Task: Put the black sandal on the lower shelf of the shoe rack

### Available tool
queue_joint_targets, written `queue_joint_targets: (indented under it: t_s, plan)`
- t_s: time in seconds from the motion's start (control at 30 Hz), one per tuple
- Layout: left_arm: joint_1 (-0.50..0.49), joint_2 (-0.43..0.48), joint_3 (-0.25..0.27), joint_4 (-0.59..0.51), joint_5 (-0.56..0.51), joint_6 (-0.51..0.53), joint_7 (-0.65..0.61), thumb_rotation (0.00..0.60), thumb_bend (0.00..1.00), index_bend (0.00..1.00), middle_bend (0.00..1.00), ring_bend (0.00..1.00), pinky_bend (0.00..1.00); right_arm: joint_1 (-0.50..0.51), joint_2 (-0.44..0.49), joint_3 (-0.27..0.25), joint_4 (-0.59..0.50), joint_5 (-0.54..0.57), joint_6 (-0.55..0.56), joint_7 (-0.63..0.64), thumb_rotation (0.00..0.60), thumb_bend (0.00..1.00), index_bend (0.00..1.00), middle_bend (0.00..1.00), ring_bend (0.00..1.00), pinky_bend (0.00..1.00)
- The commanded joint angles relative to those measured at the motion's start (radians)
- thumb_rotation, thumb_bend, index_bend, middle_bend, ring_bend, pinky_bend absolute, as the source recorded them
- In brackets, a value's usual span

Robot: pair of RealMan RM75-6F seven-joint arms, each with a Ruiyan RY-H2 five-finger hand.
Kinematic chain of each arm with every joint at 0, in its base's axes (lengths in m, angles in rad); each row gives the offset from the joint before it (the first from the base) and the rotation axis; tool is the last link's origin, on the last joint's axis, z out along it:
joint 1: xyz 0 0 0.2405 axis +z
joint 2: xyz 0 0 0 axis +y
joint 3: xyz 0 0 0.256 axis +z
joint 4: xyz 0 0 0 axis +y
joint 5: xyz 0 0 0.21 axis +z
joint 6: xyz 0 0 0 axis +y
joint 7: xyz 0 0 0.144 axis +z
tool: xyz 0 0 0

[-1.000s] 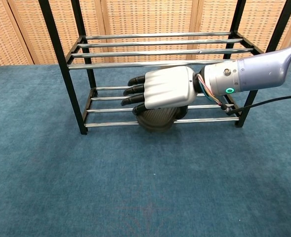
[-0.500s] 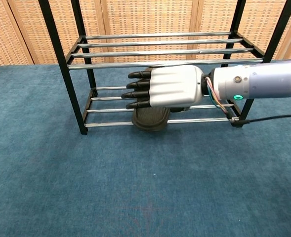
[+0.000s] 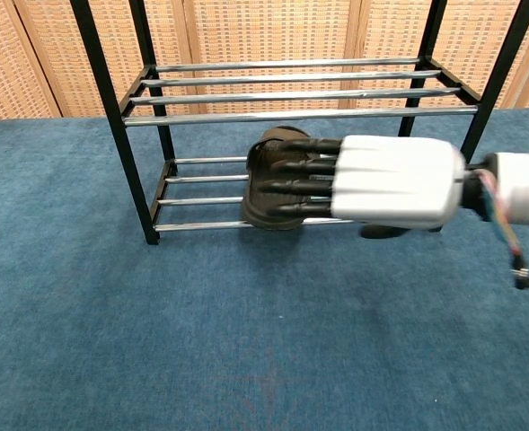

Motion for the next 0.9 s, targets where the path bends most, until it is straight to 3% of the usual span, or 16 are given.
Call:
queue_joint_targets:
  t_s: [0.03, 0.2, 0.3, 0.47, 0.63, 0.9]
  plan:
    - [0.019, 0.004, 0.012, -0.006, 0.029, 0.031, -0.012, 0.6, 0.11, 0.0, 0.0, 0.0, 0.0, -0.122, 0.081, -0.03, -0.069, 0.028, 0.129, 0.057, 0.6, 0.15, 0.0, 0.0, 0.0, 0.0]
    - [0.048, 0.005, 0.032, -0.006, 0.073, 0.074, -0.034, 0.6, 0.11, 0.0, 0.0, 0.0, 0.0, -0.28, 0.157, -0.056, -0.143, 0.099, 0.245, 0.194, 0.6, 0.01, 0.0, 0.0, 0.0, 0.0]
    - [0.077, 0.001, 0.048, -0.003, 0.111, 0.122, -0.045, 0.6, 0.11, 0.0, 0.0, 0.0, 0.0, -0.398, 0.23, -0.085, -0.206, 0.16, 0.302, 0.24, 0.6, 0.0, 0.0, 0.0, 0.0, 0.0]
    - [0.111, -0.016, 0.061, 0.013, 0.16, 0.188, -0.049, 0.6, 0.11, 0.0, 0.0, 0.0, 0.0, -0.513, 0.315, -0.092, -0.343, 0.258, 0.322, 0.313, 0.6, 0.0, 0.0, 0.0, 0.0, 0.0]
    - [0.134, -0.035, 0.07, 0.033, 0.189, 0.229, -0.042, 0.6, 0.11, 0.0, 0.0, 0.0, 0.0, -0.604, 0.367, -0.067, -0.465, 0.364, 0.339, 0.376, 0.6, 0.0, 0.0, 0.0, 0.0, 0.0]
    - [0.151, -0.062, 0.074, 0.057, 0.207, 0.253, -0.017, 0.6, 0.11, 0.0, 0.0, 0.0, 0.0, -0.703, 0.387, 0.016, -0.585, 0.476, 0.384, 0.411, 0.6, 0.0, 0.0, 0.0, 0.0, 0.0]
